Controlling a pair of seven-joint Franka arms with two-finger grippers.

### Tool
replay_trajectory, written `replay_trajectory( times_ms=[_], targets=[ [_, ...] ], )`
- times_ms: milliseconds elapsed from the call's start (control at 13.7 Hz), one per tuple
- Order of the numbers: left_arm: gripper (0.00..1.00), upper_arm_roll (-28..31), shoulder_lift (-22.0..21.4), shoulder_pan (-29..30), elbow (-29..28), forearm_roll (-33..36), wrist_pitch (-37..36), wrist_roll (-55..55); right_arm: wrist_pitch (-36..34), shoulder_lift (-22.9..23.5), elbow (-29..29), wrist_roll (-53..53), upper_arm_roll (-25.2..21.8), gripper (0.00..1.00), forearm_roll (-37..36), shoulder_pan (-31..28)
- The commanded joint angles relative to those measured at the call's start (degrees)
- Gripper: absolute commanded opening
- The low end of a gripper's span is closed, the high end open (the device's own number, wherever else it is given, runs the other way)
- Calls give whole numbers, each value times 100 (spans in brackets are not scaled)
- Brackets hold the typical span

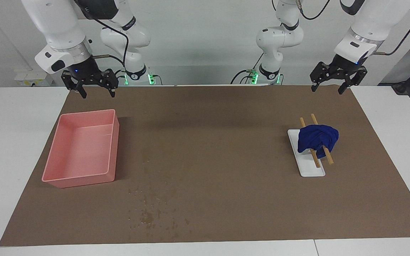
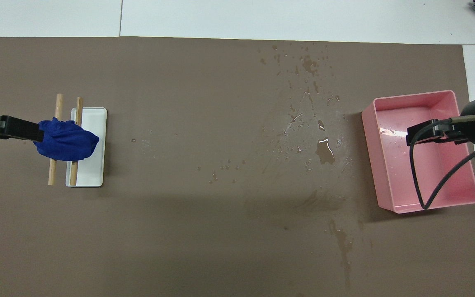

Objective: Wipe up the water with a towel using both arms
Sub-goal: 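Lift the blue towel with the left gripper while the right gripper approaches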

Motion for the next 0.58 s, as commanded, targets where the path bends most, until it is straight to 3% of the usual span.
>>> replay_trajectory(
  times_ms=[0, 292, 511],
  targets=[
    [100, 26, 2, -73, -11, 100, 100, 17, -73, -41, -30, -29, 17, 100, 121, -52],
    [100, 43, -25, 23, -142, 91, 257, -10, -73, -41, -30, -29, 17, 100, 121, -52],
    [100, 52, 1, 339, -589, 126, 1046, -123, -73, -41, -30, -21, 26, 100, 121, -43]
  ],
)
